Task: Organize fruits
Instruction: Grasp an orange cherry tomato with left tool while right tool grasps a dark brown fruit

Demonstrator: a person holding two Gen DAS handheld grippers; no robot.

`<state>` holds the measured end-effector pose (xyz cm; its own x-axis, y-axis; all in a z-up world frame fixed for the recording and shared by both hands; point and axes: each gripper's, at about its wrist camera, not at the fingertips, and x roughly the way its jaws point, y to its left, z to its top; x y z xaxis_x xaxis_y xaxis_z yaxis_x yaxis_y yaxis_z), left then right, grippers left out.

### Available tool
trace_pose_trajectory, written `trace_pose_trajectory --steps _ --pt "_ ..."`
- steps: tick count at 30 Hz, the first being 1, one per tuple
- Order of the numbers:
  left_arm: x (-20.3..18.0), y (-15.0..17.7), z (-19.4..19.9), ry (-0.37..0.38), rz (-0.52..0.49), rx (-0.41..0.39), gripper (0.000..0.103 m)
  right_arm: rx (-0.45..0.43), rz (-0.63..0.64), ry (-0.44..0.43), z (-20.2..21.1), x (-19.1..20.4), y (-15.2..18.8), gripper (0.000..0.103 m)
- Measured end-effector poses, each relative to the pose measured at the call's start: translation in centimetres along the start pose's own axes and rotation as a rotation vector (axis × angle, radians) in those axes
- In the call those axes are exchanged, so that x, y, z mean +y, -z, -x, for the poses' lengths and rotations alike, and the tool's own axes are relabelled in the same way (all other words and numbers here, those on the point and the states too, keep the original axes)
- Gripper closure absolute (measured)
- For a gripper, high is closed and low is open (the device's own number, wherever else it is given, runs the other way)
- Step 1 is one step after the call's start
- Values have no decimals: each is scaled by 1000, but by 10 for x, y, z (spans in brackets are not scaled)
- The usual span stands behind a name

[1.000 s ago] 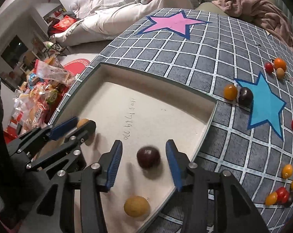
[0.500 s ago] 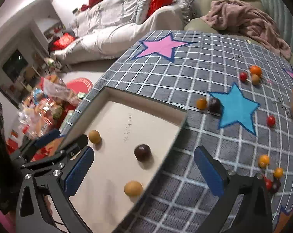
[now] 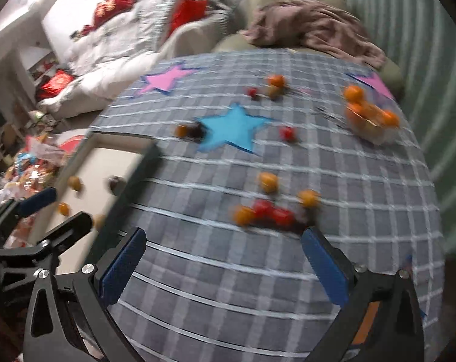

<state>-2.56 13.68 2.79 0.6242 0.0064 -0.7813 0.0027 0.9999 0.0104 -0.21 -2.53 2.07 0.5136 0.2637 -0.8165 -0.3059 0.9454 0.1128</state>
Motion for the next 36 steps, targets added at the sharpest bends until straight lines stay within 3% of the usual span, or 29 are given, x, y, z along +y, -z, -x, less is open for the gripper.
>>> trace_pose_trajectory --steps 9,22,25,29,34,36 --pt "-60 9 -40 -35 -125 73 16 55 -80 67 -19 -64 26 0" --pt "-82 -7 -82 -65 -174 77 16 64 -54 48 -49 -76 13 3" --pt "-87 -10 -89 -59 -198 73 16 55 -8 42 -52 -74 7 12" --pt "-98 -14 -94 -40 -237 60 16 52 53 11 -55 -67 -1 34" --pt "-111 -18 -101 -26 -274 56 16 48 99 -24 -58 -58 -5 46" --pt "-112 -20 -102 -12 -261 52 20 42 94 -48 -56 -57 -5 65"
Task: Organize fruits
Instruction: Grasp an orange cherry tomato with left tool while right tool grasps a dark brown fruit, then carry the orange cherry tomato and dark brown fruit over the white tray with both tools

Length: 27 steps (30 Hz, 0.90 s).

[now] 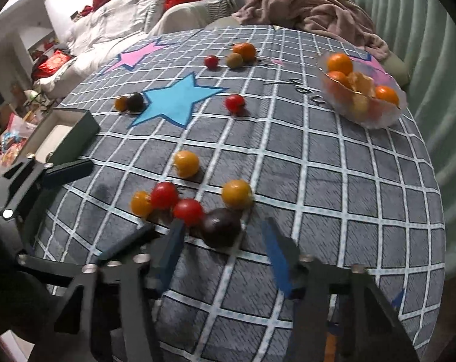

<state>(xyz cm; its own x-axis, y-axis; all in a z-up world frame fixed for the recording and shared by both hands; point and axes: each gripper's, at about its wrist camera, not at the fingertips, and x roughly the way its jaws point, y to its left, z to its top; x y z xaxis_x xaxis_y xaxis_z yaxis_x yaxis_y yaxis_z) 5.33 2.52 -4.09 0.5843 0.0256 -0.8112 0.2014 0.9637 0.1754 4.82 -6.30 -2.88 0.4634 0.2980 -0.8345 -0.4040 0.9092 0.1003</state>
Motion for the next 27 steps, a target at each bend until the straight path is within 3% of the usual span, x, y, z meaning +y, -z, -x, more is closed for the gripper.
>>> trace_pose_trajectory --steps 2,3,5,8,27 --pt "1 -1 0 33 16 1 35 -8 -11 -5 1 0 -1 73" --pt "1 -1 1 50 22 4 38 -9 -23 -10 2 -2 -1 73" --pt "0 -1 0 79 29 8 59 -8 -54 -34 2 -7 1 74" --pt "-2 -1 2 118 35 16 82 -13 -86 -54 5 -13 6 74" --pt "12 62 41 115 144 48 82 -25 -200 -106 39 -13 64 74"
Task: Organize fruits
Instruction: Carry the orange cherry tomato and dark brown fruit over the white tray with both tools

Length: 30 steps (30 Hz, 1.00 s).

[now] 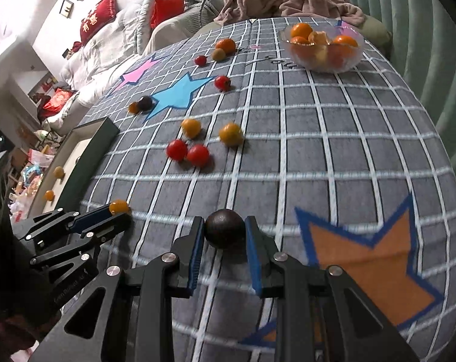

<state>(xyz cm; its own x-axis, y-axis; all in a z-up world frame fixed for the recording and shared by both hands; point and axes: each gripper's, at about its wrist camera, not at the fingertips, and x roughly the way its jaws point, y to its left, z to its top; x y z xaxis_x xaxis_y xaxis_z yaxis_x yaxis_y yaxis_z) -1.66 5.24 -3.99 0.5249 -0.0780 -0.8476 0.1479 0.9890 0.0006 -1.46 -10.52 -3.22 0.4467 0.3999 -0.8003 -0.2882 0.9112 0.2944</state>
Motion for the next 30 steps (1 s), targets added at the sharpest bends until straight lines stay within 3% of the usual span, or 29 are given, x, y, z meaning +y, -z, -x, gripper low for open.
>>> trace_pose_trajectory --steps 12,30 --pt "8 45 28 -10 43 0 82 2 -37 -14 19 12 39 74" --pt "19 62 58 -19 82 -26 82 -13 -14 5 43 38 51 74"
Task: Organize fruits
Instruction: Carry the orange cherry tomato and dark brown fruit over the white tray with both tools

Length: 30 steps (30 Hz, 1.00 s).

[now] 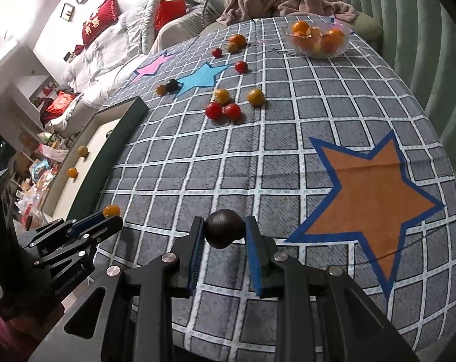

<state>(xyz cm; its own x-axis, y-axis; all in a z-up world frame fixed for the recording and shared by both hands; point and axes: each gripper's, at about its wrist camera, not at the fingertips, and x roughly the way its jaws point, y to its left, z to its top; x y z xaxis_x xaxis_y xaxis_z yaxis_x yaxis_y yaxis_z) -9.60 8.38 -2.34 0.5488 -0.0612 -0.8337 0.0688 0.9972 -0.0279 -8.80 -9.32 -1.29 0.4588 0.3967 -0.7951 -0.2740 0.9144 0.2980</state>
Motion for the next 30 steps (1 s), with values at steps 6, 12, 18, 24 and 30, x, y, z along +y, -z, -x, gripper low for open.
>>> trace_pose_trajectory --steps 6,12,18,24,30 --pt "7 0 16 -4 6 -30 82 -3 26 -4 3 18 -2 74" --pt "19 2 31 -9 23 -64 82 -3 45 -19 4 33 -5 74" --pt "32 2 42 -7 46 -90 82 0 65 -38 3 52 -9 74" --pt "46 1 51 -21 64 -118 82 2 105 -54 1 75 -17 74" --pt "69 1 55 -49 98 -130 82 7 151 -75 -4 101 -24 74"
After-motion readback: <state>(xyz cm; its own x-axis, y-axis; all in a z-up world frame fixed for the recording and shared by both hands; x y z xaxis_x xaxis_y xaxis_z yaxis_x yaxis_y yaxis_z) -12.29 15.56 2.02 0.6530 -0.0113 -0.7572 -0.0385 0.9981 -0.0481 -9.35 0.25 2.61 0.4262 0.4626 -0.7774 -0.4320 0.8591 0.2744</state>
